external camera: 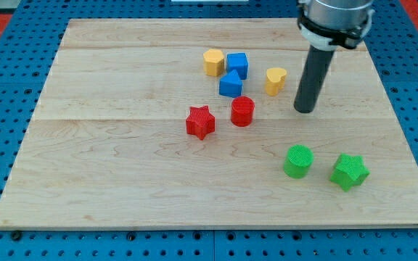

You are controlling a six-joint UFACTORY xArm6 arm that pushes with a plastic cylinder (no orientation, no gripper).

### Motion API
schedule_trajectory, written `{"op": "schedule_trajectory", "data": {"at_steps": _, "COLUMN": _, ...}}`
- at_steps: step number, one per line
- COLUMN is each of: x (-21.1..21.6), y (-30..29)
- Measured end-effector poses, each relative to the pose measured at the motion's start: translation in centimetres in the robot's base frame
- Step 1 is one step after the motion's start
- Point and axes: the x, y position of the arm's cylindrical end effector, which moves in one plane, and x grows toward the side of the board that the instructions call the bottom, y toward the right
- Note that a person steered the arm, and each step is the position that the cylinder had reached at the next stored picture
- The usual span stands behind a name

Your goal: Move the blue blocks a little bit right

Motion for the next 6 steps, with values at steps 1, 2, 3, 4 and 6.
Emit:
{"op": "schedule_trajectory", "data": {"at_steps": 1, "x": -0.4, "y": -7.2}}
{"op": "schedule_trajectory", "data": {"at_steps": 2, "x": -2.4, "y": -15.8}}
{"op": "schedule_trajectory", "data": {"at_steps": 3, "x": -6.2, "y": -17.0}}
{"op": "schedule_trajectory", "data": {"at_steps": 4, "x": -8.2, "y": -10.9}}
{"op": "schedule_trajectory", "data": {"at_steps": 6, "x": -8.0, "y": -15.1}}
